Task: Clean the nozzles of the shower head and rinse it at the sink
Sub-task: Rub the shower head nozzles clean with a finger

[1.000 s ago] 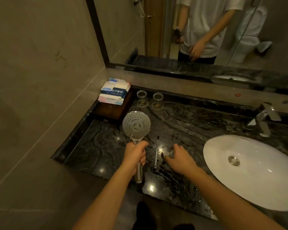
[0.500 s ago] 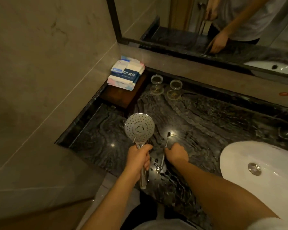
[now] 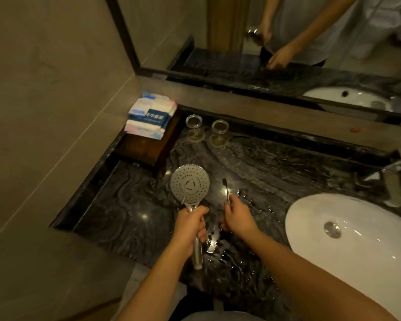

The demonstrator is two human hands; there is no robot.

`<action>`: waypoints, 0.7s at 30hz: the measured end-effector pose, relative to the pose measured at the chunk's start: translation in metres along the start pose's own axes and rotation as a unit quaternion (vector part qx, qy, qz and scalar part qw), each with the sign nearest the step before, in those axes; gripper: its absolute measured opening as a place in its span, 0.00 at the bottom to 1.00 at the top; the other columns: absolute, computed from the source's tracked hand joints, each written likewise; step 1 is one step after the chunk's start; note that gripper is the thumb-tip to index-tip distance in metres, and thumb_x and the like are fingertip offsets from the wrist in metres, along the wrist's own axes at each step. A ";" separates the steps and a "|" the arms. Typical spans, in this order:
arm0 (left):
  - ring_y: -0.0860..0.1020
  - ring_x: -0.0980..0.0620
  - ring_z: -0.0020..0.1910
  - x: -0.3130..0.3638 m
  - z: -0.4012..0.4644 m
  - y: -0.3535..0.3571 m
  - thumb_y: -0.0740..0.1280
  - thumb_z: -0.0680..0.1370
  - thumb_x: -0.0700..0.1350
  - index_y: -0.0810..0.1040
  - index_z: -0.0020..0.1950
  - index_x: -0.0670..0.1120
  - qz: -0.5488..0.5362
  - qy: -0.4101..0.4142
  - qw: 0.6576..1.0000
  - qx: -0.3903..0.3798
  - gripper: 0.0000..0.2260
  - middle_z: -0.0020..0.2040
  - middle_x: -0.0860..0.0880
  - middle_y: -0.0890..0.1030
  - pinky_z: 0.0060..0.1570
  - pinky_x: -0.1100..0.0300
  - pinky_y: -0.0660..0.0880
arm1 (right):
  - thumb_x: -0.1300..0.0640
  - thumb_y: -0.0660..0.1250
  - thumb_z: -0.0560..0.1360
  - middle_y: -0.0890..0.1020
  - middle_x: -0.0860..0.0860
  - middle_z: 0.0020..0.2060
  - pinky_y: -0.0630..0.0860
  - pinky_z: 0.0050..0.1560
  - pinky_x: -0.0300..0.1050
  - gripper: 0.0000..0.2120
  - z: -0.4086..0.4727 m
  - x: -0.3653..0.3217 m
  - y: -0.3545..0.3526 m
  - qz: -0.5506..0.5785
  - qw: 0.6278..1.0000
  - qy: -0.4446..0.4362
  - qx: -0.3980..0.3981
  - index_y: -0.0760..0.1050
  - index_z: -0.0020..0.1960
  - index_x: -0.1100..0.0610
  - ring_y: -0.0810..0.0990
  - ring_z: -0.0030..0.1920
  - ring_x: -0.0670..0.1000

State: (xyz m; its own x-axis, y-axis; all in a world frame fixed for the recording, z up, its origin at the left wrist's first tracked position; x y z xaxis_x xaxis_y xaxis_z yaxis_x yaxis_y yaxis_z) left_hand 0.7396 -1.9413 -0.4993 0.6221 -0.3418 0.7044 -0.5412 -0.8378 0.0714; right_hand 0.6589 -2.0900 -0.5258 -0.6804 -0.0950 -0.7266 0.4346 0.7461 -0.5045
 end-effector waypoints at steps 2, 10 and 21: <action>0.61 0.51 0.19 0.001 0.003 0.020 0.67 0.78 0.41 0.67 0.34 0.46 0.020 -0.005 0.999 -0.028 0.14 0.23 0.48 0.63 0.21 0.62 0.60 | 0.49 0.57 0.83 0.82 0.52 0.35 0.80 0.39 0.54 0.08 -0.017 -0.004 -0.039 0.008 0.998 -0.045 0.041 0.72 0.50 0.50 0.81 0.33 0.52; 0.61 0.52 0.19 -0.015 -0.001 0.086 0.68 0.78 0.41 0.68 0.32 0.47 0.087 -0.047 0.986 -0.134 0.15 0.24 0.49 0.64 0.22 0.62 0.60 | 0.51 0.55 0.84 0.79 0.44 0.62 0.74 0.57 0.37 0.24 -0.087 -0.012 -0.126 -0.123 0.979 -0.152 0.050 0.58 0.78 0.40 0.77 0.56 0.41; 0.59 0.53 0.20 -0.028 -0.015 0.111 0.66 0.78 0.42 0.67 0.33 0.47 0.180 -0.078 0.965 -0.176 0.15 0.24 0.49 0.63 0.24 0.63 0.57 | 0.51 0.55 0.84 0.80 0.49 0.43 0.76 0.40 0.49 0.25 -0.123 -0.040 -0.131 -0.209 0.951 -0.224 0.041 0.52 0.77 0.36 0.79 0.40 0.51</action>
State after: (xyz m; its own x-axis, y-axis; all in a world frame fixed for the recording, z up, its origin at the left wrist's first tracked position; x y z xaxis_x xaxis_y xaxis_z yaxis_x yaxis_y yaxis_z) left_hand 0.6540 -2.0181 -0.5008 0.4208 -0.6666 0.6153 -0.8793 -0.4664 0.0960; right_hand 0.5563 -2.1028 -0.3735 -0.4916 -0.6569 -0.5716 0.2385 0.5298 -0.8139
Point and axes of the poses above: each hand's wrist, its own z-axis towards the middle knuckle, its own y-axis out of the palm, x = y × z, the point moved 10 cm from there along z, towards the middle knuckle
